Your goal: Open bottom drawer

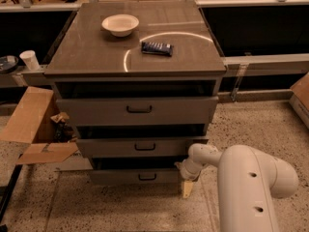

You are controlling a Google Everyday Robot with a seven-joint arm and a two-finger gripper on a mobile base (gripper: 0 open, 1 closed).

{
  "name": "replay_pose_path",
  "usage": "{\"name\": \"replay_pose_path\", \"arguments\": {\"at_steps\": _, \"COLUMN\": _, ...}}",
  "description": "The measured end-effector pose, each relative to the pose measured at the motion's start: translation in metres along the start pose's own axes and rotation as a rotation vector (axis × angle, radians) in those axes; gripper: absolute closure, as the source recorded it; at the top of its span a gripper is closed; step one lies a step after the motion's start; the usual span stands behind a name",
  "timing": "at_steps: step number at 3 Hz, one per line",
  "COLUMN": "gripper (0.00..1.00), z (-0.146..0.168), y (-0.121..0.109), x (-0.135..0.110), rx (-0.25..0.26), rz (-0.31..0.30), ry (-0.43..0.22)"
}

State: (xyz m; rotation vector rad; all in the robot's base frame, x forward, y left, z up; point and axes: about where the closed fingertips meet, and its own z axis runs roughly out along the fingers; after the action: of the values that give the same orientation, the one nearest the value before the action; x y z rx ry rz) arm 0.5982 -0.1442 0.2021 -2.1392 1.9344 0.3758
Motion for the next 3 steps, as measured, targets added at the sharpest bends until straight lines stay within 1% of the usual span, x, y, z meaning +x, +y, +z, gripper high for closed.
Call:
{"name": "replay_pose_path", "arguments": {"at_steps": 2, "gripper": 0.0, "z": 0.033, "y": -0.011, "x": 0.009, "rx": 0.001, "rz": 0.012, "ry": 0.04}}
{"name": "replay_pose_path", "arguments": {"at_steps": 3, "gripper": 0.19, "z": 0.044, "y": -0.011, "x": 0.009, "rx": -0.011, "rz": 0.005, "ry": 0.045}}
